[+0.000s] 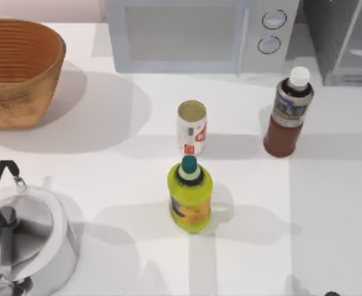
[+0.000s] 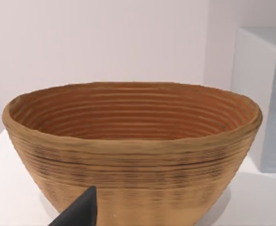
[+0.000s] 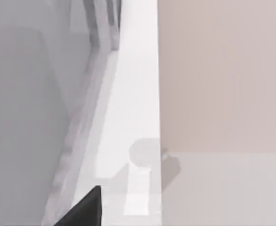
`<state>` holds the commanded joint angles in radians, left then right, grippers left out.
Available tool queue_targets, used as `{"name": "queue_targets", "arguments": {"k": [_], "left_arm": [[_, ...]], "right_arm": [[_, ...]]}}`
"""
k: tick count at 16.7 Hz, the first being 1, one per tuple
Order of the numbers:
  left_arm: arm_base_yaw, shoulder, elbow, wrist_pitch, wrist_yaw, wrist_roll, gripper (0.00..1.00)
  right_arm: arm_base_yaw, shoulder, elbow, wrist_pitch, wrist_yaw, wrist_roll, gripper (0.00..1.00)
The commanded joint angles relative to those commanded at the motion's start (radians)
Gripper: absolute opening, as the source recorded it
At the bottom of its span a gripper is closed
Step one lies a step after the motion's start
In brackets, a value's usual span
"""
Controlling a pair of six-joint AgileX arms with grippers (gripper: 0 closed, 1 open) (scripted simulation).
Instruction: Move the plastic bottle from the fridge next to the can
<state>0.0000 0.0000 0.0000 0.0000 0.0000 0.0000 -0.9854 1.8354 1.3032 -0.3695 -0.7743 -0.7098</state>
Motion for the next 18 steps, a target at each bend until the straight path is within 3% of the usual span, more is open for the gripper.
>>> {"name": "queue_targets", "arguments": {"k": [10, 13, 18], "left_arm": [[0.000, 0.000, 0.000, 0.000, 0.000, 0.000, 1.00], [0.000, 0.000, 0.000, 0.000, 0.000, 0.000, 1.00], [0.000, 0.000, 0.000, 0.000, 0.000, 0.000, 1.00]], "right_arm": [[0.077, -0.015, -0.021, 0.085, 0.040, 0.094, 1.00], [0.203, -0.037, -0.060, 0.135, 0.138, 0.185, 1.00], [0.557, -0.106, -0.166, 0.263, 0.398, 0.412, 1.00]]}}
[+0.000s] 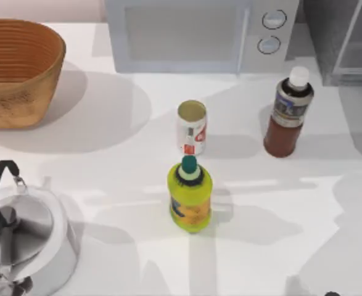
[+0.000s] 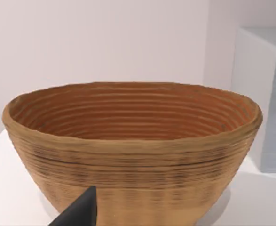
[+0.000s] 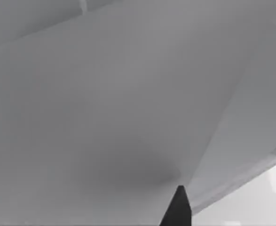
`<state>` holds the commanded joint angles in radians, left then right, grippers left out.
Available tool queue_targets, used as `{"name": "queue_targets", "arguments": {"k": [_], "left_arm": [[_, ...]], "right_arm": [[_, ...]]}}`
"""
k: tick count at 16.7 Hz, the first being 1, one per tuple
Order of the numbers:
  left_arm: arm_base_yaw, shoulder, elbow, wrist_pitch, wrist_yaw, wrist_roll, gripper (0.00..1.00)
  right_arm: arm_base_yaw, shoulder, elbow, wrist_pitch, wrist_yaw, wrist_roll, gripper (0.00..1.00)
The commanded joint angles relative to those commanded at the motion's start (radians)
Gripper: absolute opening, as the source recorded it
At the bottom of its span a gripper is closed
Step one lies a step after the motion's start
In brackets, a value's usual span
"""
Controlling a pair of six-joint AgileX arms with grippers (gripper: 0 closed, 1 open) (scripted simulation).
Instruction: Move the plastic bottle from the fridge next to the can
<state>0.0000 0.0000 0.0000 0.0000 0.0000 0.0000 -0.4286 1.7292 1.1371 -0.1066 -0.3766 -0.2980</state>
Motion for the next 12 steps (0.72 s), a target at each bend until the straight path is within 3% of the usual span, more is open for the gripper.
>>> {"name": "queue_targets", "arguments": {"k": [6, 12], "left_arm": [[0.000, 0.000, 0.000, 0.000, 0.000, 0.000, 1.00], [0.000, 0.000, 0.000, 0.000, 0.000, 0.000, 1.00]], "right_arm": [[0.357, -0.094, -0.125, 0.142, 0.291, 0.246, 1.00], [0.387, -0.107, -0.150, 0.163, 0.342, 0.282, 1.00]]}}
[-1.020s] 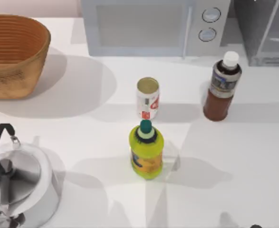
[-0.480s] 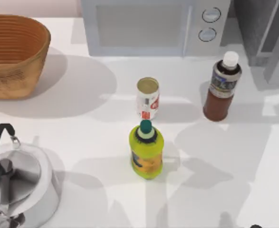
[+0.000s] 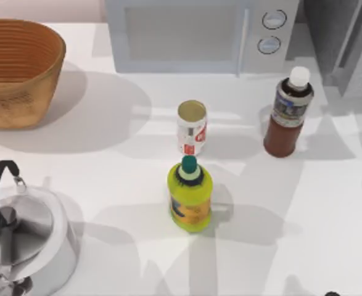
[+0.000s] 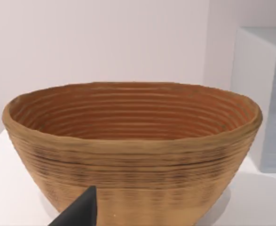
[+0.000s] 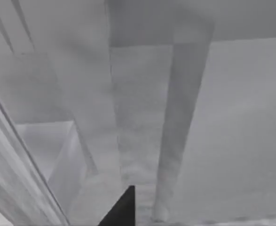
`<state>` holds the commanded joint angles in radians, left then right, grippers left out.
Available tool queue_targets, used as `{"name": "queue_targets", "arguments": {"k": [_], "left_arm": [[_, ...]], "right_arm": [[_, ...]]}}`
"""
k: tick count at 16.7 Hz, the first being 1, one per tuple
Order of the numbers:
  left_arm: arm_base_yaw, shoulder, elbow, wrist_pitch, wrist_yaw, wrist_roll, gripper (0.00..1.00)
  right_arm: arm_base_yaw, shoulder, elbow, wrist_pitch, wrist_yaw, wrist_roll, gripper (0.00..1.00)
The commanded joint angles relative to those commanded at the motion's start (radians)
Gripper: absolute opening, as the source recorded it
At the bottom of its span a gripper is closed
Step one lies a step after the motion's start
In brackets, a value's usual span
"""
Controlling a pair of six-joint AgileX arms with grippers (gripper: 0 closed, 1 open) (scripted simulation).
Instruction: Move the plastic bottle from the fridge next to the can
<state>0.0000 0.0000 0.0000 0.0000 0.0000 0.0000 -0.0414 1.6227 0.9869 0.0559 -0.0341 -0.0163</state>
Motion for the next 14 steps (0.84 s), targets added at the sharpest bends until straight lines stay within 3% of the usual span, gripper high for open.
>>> {"name": "queue_targets", "arguments": {"k": [14], "left_arm": [[0.000, 0.000, 0.000, 0.000, 0.000, 0.000, 1.00]], "right_arm": [[0.002, 0.360, 0.451, -0.091, 0.007, 0.003, 1.00]]}}
